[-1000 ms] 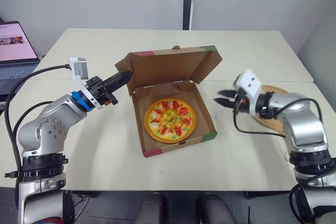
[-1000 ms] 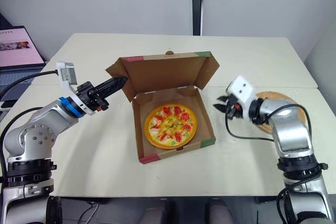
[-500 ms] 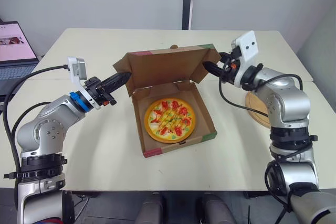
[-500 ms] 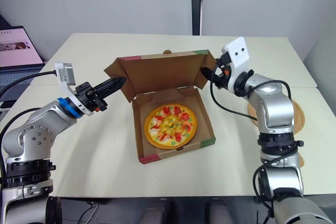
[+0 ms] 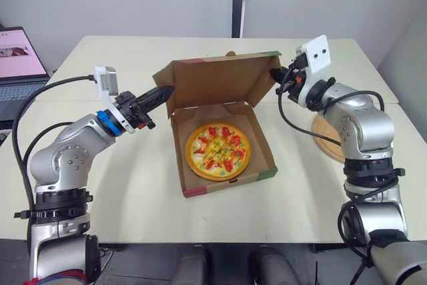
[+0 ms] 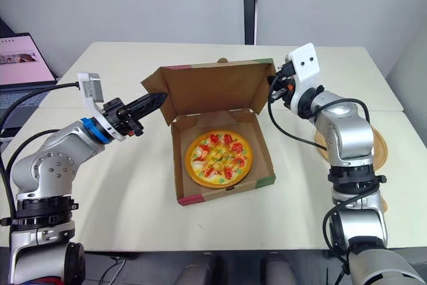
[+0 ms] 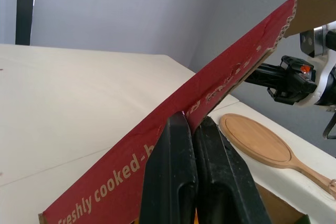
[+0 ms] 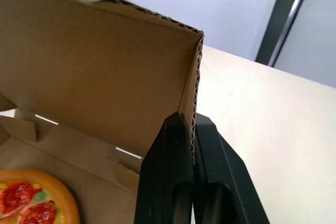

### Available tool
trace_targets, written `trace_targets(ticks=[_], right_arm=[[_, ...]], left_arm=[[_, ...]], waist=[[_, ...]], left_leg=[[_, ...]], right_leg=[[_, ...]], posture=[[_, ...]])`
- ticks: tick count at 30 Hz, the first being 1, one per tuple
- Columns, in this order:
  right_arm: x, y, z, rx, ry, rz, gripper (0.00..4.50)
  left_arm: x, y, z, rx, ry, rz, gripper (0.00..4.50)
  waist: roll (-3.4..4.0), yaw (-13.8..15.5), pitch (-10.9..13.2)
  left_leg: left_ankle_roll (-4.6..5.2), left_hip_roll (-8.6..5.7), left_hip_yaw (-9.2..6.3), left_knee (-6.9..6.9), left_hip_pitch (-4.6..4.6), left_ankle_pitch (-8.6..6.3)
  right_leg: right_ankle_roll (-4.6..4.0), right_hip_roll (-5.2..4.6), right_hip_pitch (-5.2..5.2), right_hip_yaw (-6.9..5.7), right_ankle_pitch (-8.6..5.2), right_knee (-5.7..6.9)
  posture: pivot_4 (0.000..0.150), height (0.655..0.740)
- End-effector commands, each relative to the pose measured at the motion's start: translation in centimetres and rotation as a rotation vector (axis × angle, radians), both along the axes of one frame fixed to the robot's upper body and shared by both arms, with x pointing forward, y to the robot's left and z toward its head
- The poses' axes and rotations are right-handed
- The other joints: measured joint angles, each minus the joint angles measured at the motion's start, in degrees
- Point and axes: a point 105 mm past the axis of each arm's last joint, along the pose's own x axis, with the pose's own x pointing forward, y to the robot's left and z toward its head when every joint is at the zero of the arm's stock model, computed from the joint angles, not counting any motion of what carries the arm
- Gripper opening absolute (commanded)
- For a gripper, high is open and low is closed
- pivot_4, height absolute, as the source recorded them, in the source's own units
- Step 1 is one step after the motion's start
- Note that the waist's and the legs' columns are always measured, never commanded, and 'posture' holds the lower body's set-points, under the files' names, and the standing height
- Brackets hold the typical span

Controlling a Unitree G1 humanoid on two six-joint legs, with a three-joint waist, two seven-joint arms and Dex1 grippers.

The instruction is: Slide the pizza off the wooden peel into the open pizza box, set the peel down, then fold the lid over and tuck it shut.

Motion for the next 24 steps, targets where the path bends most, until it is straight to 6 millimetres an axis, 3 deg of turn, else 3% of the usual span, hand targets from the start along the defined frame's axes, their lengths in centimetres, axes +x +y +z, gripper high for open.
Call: trace_targets(ticks=[1, 7, 13, 19, 24], right_arm=[[-1.2, -1.6, 3.6, -0.004, -0.121, -0.07, 0.01], [-3.1, -2.6, 5.2, 0.003, -0.139, -0.115, 0.01], [-4.7, -1.8, 5.6, 0.017, -0.116, -0.131, 0.01], [-5.3, -1.0, 3.9, 0.036, -0.056, -0.166, 0.01], [-5.6, -0.8, 2.6, 0.072, -0.018, -0.202, 0.01]], left_arm=[[0.7, -2.0, 1.9, 0.006, -0.092, -0.035, 0.0], [3.2, -5.0, 3.0, -0.043, -0.124, -0.07, 0.0], [4.3, -7.2, 2.6, -0.026, -0.104, -0.14, 0.0], [4.8, -7.9, 2.3, -0.008, -0.095, -0.157, 0.0], [4.1, -8.5, 1.4, -0.015, -0.051, -0.197, 0.0]], waist=[[-0.01, 0.15, 0.0], [-0.02, -0.07, 0.01], [-0.02, -0.73, 0.01], [-0.02, -0.85, 0.01], [-0.02, -0.92, 0.01]], left_leg=[[0.0, 0.0, -0.02, 0.01, -0.02, 0.0], [0.01, -0.03, 0.0, 0.01, -0.05, 0.0], [0.01, -0.01, 0.05, -0.01, -0.06, 0.0], [0.01, -0.02, 0.04, -0.01, -0.07, 0.0], [0.01, -0.02, 0.03, -0.02, -0.08, 0.0]], right_leg=[[0.0, 0.0, 0.0, -0.02, 0.0, -0.01], [0.01, 0.01, -0.02, 0.01, 0.01, 0.0], [0.01, 0.05, -0.09, 0.09, 0.01, 0.02], [0.01, 0.04, -0.1, 0.09, 0.01, 0.03], [0.01, 0.04, -0.11, 0.11, 0.01, 0.03]], posture=[[0.15, 0.74], [0.15, 0.74], [0.15, 0.74], [0.15, 0.74], [0.15, 0.74]])
